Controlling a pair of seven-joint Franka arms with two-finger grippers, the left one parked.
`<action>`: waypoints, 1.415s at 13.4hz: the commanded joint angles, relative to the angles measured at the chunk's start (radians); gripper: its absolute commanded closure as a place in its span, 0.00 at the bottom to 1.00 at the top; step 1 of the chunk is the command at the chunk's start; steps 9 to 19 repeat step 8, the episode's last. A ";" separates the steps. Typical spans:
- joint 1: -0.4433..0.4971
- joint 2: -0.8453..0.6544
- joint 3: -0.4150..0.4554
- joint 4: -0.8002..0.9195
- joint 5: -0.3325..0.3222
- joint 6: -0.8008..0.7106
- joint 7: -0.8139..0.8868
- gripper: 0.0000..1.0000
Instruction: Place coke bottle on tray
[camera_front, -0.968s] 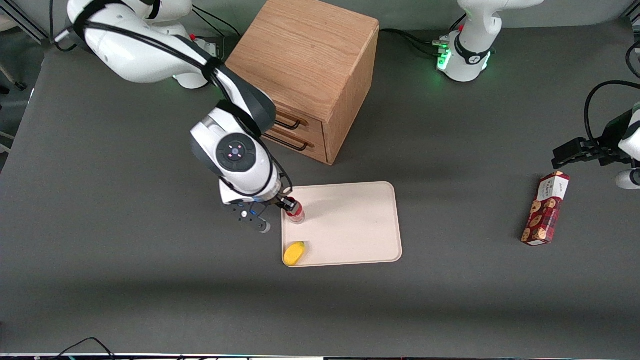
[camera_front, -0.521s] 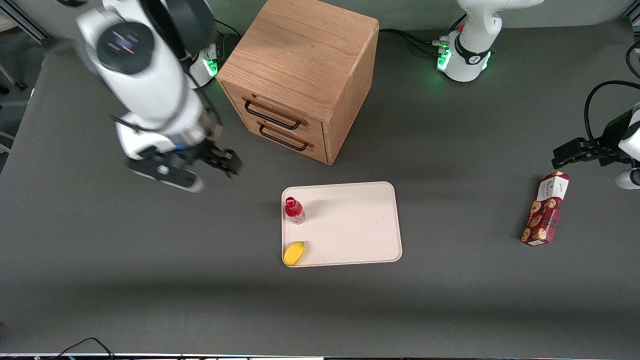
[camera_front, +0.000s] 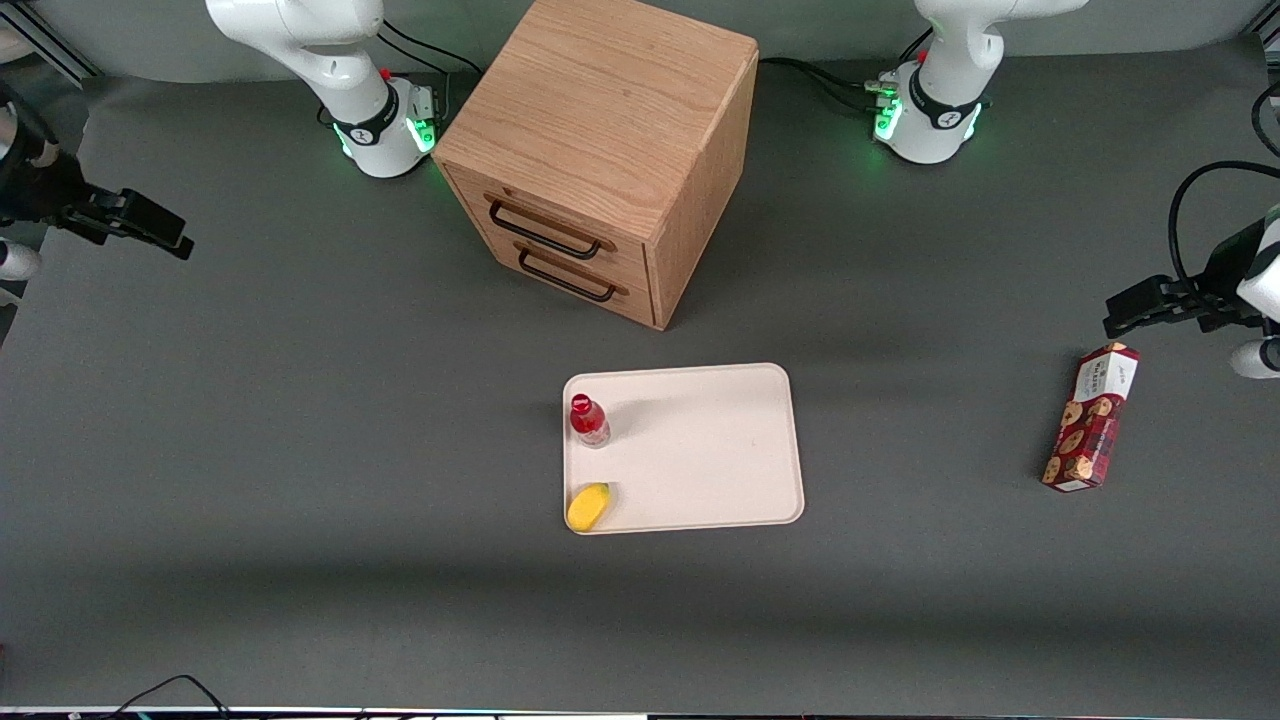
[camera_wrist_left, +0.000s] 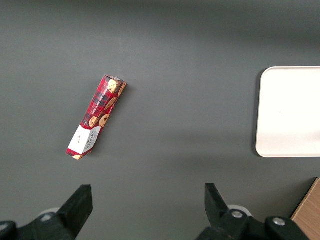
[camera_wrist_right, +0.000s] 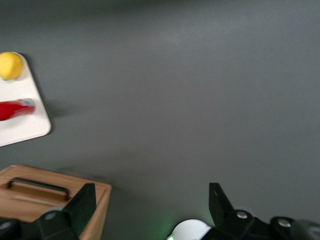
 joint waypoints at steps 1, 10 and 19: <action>0.030 -0.149 -0.024 -0.285 0.020 0.184 -0.028 0.00; 0.053 -0.061 -0.033 -0.122 0.025 0.127 -0.017 0.00; 0.053 -0.061 -0.033 -0.122 0.025 0.127 -0.017 0.00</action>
